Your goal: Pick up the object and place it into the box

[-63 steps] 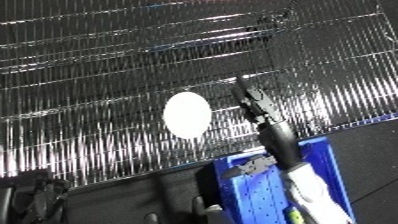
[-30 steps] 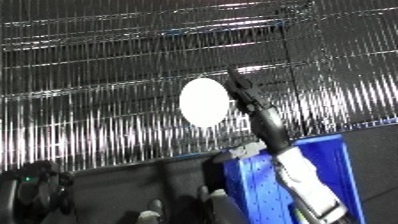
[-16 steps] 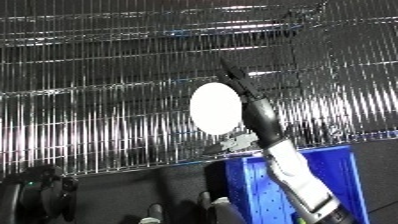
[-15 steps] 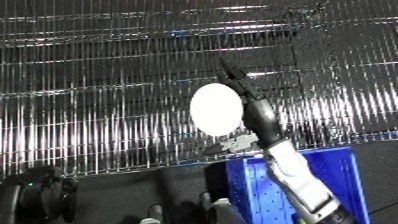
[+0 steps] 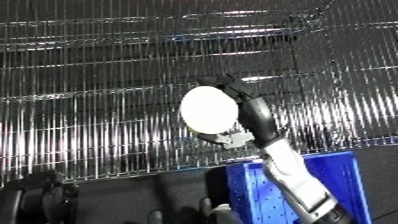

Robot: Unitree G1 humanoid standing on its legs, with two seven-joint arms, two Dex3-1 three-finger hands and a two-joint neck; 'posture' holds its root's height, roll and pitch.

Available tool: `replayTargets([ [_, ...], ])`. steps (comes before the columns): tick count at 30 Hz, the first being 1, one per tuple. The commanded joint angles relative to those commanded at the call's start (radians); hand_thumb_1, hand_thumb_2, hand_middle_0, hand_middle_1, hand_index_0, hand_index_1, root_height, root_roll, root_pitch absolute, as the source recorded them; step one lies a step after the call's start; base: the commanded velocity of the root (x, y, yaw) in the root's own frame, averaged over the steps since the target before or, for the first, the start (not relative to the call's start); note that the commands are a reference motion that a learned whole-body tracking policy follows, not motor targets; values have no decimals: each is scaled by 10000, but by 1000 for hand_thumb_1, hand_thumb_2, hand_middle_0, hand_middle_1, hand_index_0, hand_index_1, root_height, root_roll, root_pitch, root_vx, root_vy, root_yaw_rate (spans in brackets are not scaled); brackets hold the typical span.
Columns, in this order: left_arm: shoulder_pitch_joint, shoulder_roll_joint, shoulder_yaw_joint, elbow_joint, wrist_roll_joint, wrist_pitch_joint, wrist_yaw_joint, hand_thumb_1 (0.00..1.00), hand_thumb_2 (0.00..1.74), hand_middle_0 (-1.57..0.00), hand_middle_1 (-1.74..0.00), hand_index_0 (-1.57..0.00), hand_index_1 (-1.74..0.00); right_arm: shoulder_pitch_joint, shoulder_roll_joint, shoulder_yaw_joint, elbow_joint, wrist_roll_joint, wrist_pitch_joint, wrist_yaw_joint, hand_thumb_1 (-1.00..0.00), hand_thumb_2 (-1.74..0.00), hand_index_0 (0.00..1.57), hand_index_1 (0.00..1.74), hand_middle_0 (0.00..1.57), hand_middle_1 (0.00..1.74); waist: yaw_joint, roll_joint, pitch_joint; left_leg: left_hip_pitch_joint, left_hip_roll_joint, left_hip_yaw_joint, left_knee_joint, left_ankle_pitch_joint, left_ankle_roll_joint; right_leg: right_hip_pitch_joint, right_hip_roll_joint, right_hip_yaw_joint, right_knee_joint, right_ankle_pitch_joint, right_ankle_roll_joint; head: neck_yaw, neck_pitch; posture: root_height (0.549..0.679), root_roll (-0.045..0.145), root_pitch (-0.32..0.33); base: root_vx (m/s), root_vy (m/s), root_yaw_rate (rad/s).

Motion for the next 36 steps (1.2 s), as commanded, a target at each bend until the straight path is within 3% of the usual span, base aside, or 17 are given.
replayTargets([
  [9,220,54,214,38,67,-112,-153,1000,1740,-1570,-1740,-1570,-1740,701,-19,-511,-1040,-455,-310,-447,-600,-1044,942,1044,942,1044,-229,-153,0,480,78,3,-404,24,9,467,130,42,-431,95,50,-49,164,596,51,61,-29,-27,-74],
  [18,703,72,689,-124,250,-95,-405,1000,1740,-1570,-1740,-1570,-1740,2348,-137,-1529,-2958,-913,-772,-768,-600,-1044,942,1044,942,1044,-677,-338,0,1032,275,107,-854,59,36,966,245,168,-941,258,168,24,218,605,49,47,-49,-28,-179],
  [25,869,139,969,-155,319,-80,-428,1000,1740,-1570,-1740,-1570,-1740,3389,-240,-2339,-3981,-769,-1278,-1203,-600,-1044,942,1044,942,1044,-1057,-437,0,1226,436,236,-973,8,50,1173,349,272,-1236,377,253,399,352,610,50,45,-71,-19,-237],
  [32,1060,171,1223,-210,377,-159,-479,1000,1740,-1570,-1740,-1570,-1740,4377,-385,-3076,-4640,-997,-1453,-1881,-600,-1044,942,1044,942,1044,-1467,-472,-6,1394,592,457,-1011,-98,52,1423,475,442,-1526,437,243,1153,700,616,58,46,-64,10,-240],
  [36,1235,135,1354,-181,343,-424,-510,1000,1740,-1570,-1740,-1570,-1740,4986,-539,-3574,-4686,-1040,-1550,-2265,-600,-1044,942,1044,942,1044,-1762,-397,-7,1539,679,644,-1128,-106,21,1511,509,608,-1716,493,227,1385,1455,619,65,49,-38,79,-231],
])
